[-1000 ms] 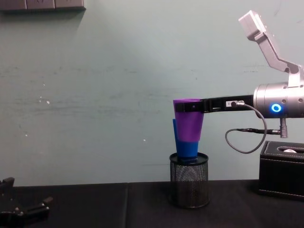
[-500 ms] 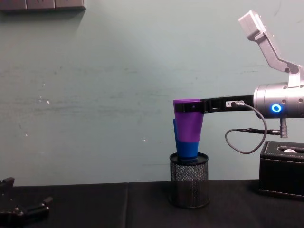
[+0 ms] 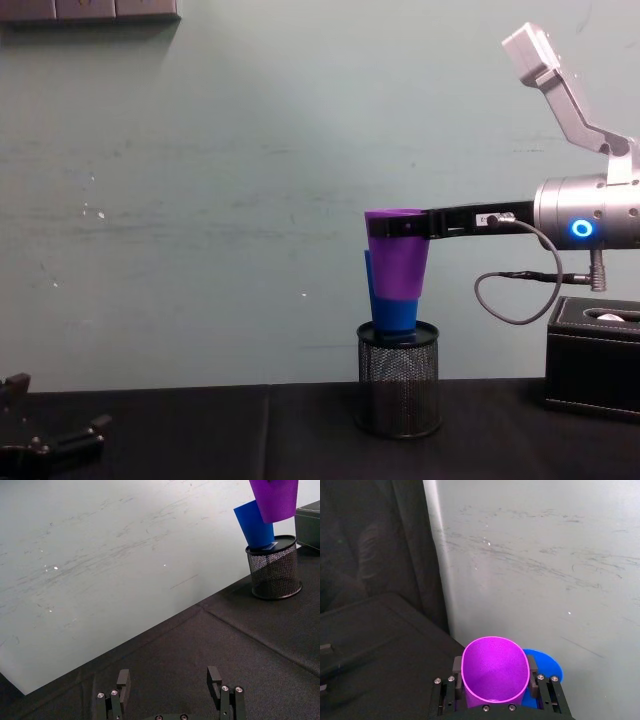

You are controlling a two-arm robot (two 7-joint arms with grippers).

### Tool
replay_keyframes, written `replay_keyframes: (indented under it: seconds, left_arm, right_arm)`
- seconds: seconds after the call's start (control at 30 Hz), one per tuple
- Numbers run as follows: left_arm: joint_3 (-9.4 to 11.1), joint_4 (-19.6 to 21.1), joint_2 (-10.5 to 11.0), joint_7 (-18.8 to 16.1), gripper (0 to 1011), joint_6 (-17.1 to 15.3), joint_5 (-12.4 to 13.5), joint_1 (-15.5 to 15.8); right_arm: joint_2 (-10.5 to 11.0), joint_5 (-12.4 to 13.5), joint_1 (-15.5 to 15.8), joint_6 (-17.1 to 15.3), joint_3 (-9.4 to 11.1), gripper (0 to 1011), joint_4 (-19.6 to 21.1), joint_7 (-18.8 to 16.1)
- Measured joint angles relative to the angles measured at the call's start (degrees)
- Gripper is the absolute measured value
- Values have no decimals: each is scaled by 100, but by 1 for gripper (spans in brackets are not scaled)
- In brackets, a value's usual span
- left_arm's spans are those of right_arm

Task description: Pick up one cup with a gripper and tap it against the other cup.

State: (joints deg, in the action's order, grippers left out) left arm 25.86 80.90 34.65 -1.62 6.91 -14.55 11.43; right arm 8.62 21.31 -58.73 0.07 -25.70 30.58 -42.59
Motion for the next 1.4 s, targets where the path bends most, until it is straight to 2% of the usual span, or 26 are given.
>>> replay_keyframes:
  seconds: [1.03,1.1,1.4]
  left_arm:
    - [0,0,0,0,1004,0,0,0]
    - [0,0,0,0,1005,0,0,0]
    - [0,0,0,0,1005,0,0,0]
  right_arm:
    - [4,6,6,-5,0,724,8,7]
    - [9,6,28,-13,13,724,54,4]
    - [160,97,402,-315,46,724,820,-60]
